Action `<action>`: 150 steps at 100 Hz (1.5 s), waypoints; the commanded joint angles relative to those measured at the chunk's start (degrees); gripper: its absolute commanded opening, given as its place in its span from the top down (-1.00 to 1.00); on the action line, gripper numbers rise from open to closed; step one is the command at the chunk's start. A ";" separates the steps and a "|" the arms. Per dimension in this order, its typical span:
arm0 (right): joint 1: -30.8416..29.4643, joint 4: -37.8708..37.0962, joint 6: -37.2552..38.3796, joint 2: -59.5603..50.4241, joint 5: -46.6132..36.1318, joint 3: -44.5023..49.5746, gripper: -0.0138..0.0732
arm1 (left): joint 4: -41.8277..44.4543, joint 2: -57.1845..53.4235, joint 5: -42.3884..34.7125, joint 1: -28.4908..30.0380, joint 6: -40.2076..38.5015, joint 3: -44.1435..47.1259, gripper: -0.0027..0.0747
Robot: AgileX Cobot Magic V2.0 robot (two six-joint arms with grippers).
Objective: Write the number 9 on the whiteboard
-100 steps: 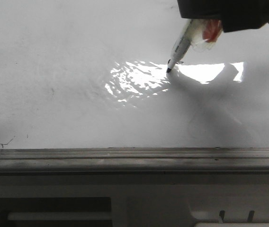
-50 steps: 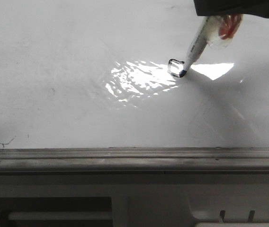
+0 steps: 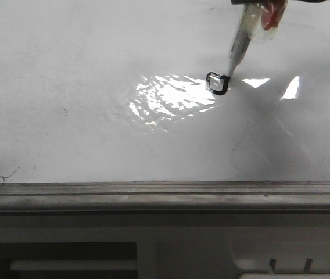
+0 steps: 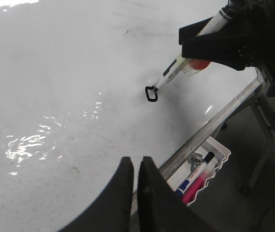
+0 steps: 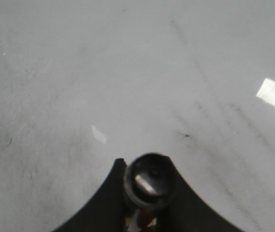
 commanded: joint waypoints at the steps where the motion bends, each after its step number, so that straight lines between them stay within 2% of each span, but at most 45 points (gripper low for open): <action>1: -1.33 -1.76 -3.18 0.61 -4.12 -1.50 0.79 | -2.79 -0.15 -0.38 0.16 -0.32 -1.67 0.98; 15: -1.33 -1.76 -3.18 0.61 -3.27 -1.50 0.79 | -2.79 -0.15 0.16 0.16 -0.32 -1.67 0.98; 25: -1.33 -1.49 -3.18 0.61 1.66 -1.37 0.79 | -2.79 -0.15 0.83 0.16 -0.32 -1.67 0.98; 36: -0.76 2.84 -2.96 0.61 7.16 0.50 0.79 | -2.79 -0.15 1.55 0.16 -0.32 -1.67 0.98; 51: 2.78 7.38 -2.96 0.61 6.22 6.81 0.79 | -2.79 -0.15 1.55 0.16 -0.32 -1.67 0.98; 64: 5.48 8.07 -2.96 0.61 3.31 10.24 0.79 | -2.79 -0.15 1.55 0.16 -0.32 -1.67 0.98; 81: 5.60 8.56 -2.96 -0.07 1.94 7.77 0.79 | -2.79 -0.15 1.44 0.16 -0.32 -1.67 0.98; 91: 5.60 8.45 -2.96 -2.40 4.50 3.58 0.79 | -2.79 -0.02 1.74 0.16 -0.32 -1.67 0.96; 100: 5.60 8.45 -2.96 -4.85 9.84 -0.40 0.79 | -2.79 -0.02 3.47 0.16 0.66 -1.67 0.78; 110: 5.85 8.45 -2.96 -6.48 16.22 -4.88 0.79 | -4.30 0.50 6.11 0.16 5.32 -1.67 0.35; 120: 7.86 8.45 -4.86 -6.77 20.95 -7.22 0.85 | -11.79 2.53 7.11 -1.87 14.25 -1.25 0.06; 131: 12.33 8.56 -7.09 -6.63 21.83 -7.40 0.85 | -20.76 6.53 7.22 -6.53 27.53 -0.58 0.01; 150: 17.68 8.56 -7.09 -6.04 17.50 -7.40 0.85 | -25.14 18.41 4.49 -17.13 37.92 -0.58 0.01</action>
